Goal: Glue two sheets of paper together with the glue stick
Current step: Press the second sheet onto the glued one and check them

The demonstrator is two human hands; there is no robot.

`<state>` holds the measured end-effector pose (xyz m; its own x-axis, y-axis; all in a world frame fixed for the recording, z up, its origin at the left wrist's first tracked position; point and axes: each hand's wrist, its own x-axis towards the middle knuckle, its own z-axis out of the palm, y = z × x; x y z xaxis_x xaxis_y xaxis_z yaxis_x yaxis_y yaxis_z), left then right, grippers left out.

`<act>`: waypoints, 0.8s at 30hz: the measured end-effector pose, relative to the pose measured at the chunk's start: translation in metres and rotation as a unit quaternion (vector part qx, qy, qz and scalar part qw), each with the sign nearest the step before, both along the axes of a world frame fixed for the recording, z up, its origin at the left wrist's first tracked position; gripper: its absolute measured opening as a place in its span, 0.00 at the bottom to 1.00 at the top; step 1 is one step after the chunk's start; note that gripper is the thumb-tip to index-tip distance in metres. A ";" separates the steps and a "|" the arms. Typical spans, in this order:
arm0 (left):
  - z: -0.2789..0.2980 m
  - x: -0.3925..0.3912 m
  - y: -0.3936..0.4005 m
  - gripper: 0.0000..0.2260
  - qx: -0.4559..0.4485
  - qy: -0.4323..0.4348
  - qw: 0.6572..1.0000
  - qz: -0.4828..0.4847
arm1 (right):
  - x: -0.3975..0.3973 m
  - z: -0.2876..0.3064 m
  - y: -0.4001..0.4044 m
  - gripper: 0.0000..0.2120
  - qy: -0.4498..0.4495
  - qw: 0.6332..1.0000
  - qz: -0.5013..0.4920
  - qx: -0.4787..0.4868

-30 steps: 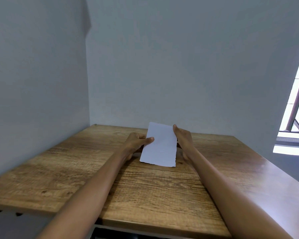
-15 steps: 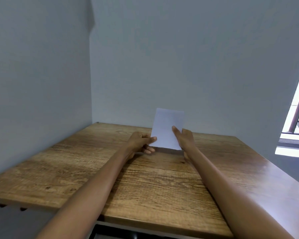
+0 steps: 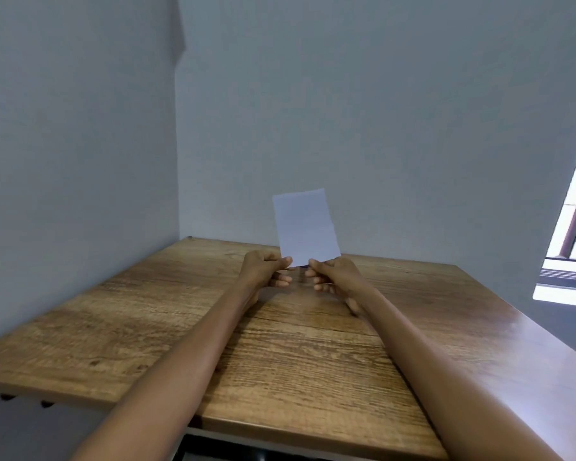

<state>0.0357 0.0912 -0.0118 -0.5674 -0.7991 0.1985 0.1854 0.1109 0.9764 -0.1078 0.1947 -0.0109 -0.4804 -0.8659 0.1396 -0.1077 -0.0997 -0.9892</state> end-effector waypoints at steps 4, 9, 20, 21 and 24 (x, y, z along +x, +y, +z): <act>0.000 -0.001 0.001 0.08 0.000 -0.002 1.000 0.010 | -0.014 0.002 0.008 0.08 -0.037 0.999 -0.038 -0.009; 0.001 -0.003 0.007 0.07 -0.005 -0.017 1.000 0.001 | -0.019 0.004 0.010 0.07 -0.092 0.995 -0.039 -0.025; 0.000 0.004 0.006 0.06 0.001 -0.040 0.999 -0.022 | -0.026 0.001 0.011 0.26 -0.065 0.997 -0.037 -0.025; 0.000 0.003 0.006 0.05 0.001 -0.041 0.999 -0.024 | -0.025 0.001 0.010 0.24 -0.041 0.998 -0.038 -0.018; -0.001 0.003 0.006 0.03 0.002 -0.042 0.998 -0.042 | -0.022 -0.001 0.006 0.12 0.016 0.999 -0.046 -0.012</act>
